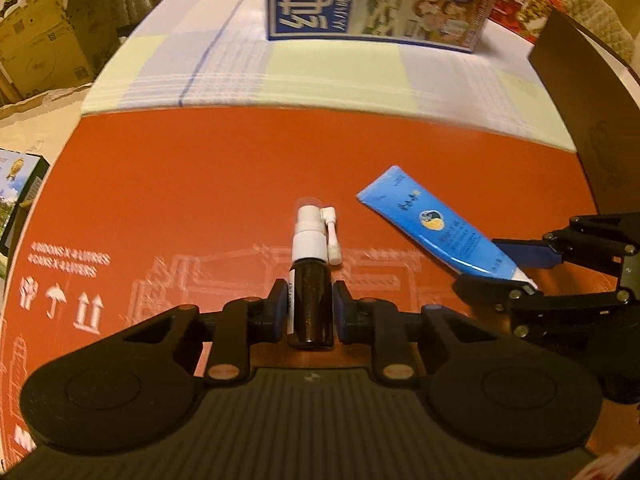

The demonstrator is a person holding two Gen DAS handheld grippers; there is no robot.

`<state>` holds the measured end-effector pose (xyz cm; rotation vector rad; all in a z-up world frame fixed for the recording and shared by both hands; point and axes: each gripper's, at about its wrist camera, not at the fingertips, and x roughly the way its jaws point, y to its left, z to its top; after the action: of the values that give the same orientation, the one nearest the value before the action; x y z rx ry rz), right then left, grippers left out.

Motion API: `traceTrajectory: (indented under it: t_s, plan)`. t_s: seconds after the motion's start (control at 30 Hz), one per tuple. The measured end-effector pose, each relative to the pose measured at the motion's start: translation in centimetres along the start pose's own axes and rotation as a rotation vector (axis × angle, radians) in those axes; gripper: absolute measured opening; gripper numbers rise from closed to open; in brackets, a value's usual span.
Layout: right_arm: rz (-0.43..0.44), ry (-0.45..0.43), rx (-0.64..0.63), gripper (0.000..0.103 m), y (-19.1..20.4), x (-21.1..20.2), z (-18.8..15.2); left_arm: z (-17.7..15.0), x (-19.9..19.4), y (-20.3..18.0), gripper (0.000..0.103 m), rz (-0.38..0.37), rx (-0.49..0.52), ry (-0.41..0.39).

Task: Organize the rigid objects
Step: 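Grasp the blue hand-cream tube with the right gripper, then carry the spray bottle and blue tube over the cardboard box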

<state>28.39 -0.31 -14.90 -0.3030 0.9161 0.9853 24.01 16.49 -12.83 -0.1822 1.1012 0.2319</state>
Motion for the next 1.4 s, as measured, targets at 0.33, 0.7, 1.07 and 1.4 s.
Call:
traceTrajectory:
  t_s: [0.33, 0.7, 1.07, 1.4]
  plan:
    - [-0.046, 0.008, 0.066, 0.031, -1.3, -4.3, -5.2, -3.7, -1.4, -3.2, 0.019, -0.059, 0.055, 0.031]
    - [-0.048, -0.001, 0.071, 0.037, -1.2, -3.8, -4.4, -3.2, -1.0, -4.0, 0.019, -0.05, 0.07, 0.03]
    - [-0.066, -0.003, 0.056, 0.035, -0.8, -3.7, -4.6, -3.1, -1.0, -4.9, 0.019, -0.034, 0.091, 0.038]
    - [-0.051, -0.052, 0.116, 0.034, -2.0, -6.4, -4.6, -2.1, -2.8, -6.0, 0.019, -0.042, 0.105, -0.013]
